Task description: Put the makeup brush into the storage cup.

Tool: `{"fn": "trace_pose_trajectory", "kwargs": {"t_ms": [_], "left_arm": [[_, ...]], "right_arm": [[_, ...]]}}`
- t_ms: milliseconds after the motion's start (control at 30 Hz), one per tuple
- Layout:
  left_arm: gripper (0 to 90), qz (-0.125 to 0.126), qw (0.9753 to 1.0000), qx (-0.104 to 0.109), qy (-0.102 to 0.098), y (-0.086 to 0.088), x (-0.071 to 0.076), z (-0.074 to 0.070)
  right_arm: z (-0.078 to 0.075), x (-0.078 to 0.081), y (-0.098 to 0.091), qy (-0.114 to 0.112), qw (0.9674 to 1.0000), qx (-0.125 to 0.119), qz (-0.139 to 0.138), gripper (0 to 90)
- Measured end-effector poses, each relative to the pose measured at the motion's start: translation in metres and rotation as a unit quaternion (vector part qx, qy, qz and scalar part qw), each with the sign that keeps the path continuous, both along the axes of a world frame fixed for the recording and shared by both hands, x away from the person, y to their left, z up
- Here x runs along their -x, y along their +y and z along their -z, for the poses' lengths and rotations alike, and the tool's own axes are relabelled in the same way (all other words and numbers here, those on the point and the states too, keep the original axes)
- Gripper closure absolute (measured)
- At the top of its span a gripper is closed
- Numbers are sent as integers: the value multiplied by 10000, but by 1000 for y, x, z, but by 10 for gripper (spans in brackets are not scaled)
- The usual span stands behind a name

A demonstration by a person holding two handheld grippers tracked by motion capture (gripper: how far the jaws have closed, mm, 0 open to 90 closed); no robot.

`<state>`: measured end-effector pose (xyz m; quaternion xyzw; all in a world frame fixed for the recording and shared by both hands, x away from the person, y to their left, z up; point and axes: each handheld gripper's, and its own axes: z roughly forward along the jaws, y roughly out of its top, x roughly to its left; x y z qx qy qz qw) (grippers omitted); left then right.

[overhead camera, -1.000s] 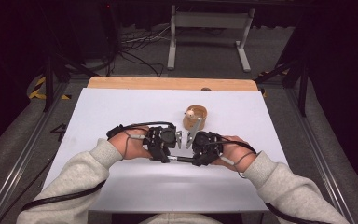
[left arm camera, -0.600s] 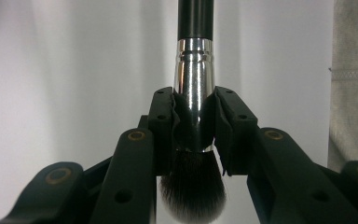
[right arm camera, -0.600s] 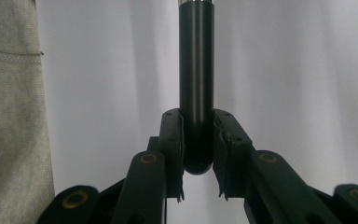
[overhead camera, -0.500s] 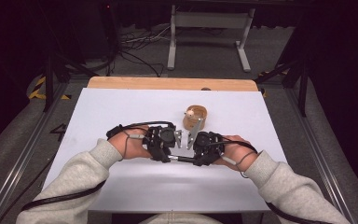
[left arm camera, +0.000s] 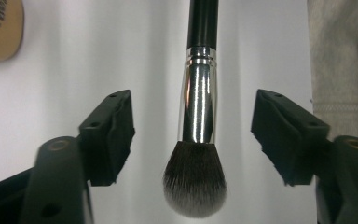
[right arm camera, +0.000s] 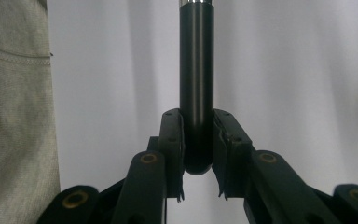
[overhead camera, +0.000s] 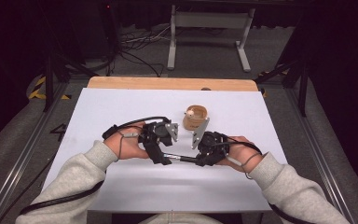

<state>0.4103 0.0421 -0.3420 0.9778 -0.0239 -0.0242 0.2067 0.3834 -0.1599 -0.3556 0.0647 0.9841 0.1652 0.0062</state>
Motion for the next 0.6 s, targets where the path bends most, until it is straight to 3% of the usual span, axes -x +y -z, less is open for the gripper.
{"fn": "trace_pose_trajectory", "kwargs": {"t_ms": [167, 300, 600], "left_arm": [[237, -1, 9993, 364, 20, 7, 2, 0], [224, -26, 9970, 769, 57, 13, 4, 0], [218, -103, 9906, 1356, 173, 26, 4, 8]], "right_arm": [[0, 3, -5, -32, 9999, -143, -21, 752], [0, 4, -11, -44, 9996, -260, -53, 752], [2, 5, -21, -104, 9988, -468, -39, 752]]}}
